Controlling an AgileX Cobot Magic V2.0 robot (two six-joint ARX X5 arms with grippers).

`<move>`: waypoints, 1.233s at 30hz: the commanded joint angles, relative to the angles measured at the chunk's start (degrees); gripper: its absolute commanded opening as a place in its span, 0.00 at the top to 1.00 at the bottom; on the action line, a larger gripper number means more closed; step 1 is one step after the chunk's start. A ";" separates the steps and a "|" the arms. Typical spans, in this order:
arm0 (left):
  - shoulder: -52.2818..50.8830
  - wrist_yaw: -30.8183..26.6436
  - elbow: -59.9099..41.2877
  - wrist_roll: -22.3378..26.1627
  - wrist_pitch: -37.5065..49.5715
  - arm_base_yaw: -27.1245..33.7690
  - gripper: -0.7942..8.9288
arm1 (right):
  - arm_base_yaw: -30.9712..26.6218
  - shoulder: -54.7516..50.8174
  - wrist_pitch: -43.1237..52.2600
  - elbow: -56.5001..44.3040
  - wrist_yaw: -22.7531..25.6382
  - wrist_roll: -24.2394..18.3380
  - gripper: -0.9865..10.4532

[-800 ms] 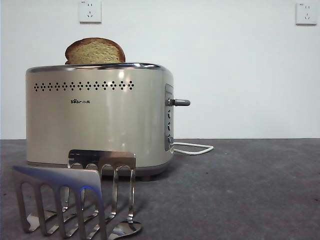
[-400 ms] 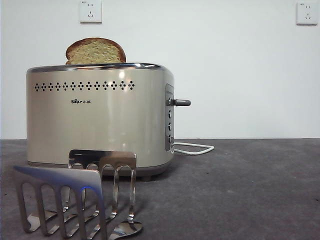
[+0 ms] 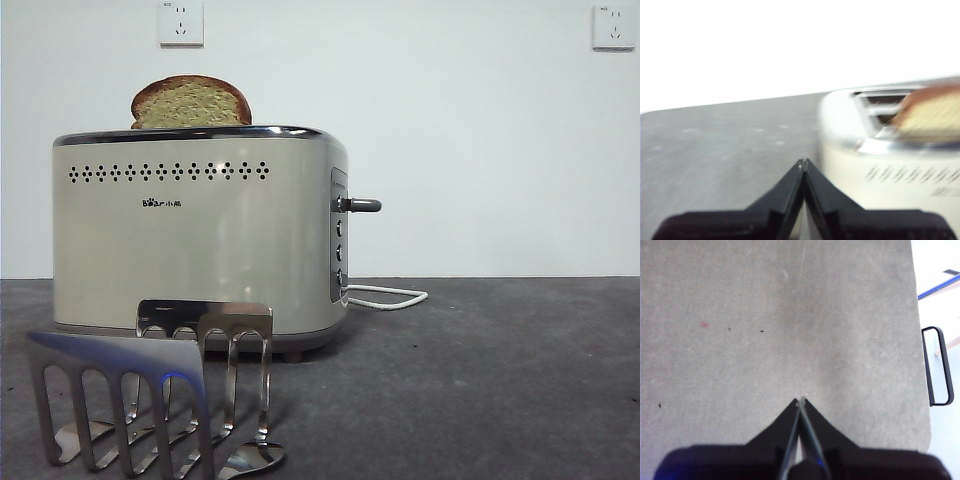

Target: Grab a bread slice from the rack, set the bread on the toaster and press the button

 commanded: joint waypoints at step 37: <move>-16.70 -8.28 -16.68 -2.29 -4.83 1.20 0.92 | 0.00 5.09 13.99 0.00 0.20 -0.13 0.91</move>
